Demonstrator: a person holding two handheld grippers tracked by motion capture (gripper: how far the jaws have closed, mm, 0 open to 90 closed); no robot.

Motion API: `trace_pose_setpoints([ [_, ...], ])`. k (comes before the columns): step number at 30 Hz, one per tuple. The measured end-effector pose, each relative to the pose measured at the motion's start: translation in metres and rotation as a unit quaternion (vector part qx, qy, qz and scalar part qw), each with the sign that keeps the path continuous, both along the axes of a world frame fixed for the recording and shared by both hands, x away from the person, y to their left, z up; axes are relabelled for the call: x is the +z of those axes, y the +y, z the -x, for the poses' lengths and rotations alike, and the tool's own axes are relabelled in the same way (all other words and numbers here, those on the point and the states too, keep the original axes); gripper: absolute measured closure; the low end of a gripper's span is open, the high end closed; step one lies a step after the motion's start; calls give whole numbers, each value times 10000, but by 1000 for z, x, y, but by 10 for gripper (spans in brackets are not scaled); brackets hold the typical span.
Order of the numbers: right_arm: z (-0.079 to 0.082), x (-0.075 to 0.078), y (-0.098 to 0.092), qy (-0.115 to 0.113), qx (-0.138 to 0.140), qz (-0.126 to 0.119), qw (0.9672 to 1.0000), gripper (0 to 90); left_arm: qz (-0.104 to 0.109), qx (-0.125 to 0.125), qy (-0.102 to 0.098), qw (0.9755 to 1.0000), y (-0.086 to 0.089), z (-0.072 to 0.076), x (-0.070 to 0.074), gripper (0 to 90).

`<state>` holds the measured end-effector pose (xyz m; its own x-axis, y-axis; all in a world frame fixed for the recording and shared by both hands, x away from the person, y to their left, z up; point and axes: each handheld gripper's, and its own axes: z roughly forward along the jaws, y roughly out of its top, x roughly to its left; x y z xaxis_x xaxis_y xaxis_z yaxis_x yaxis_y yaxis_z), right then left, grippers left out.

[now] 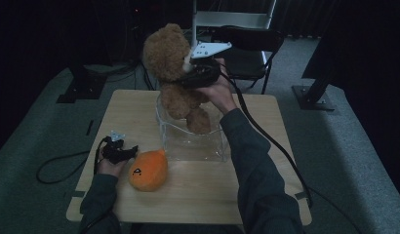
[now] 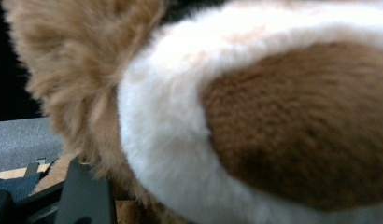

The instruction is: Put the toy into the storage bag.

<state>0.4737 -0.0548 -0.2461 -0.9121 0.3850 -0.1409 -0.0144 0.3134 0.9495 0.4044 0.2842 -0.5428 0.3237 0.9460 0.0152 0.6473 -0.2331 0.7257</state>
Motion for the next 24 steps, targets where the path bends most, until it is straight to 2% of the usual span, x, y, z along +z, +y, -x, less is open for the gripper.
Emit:
trace_pose_setpoints([
  [12, -8, -14, -1, 178, -42, 36, 9998, 338, -2, -7, 4, 10000, 0, 0, 0, 306],
  [24, -9, -23, 0, 235, -32, 96, 9997, 337, -12, -9, 6, 10000, 0, 0, 0, 306],
])
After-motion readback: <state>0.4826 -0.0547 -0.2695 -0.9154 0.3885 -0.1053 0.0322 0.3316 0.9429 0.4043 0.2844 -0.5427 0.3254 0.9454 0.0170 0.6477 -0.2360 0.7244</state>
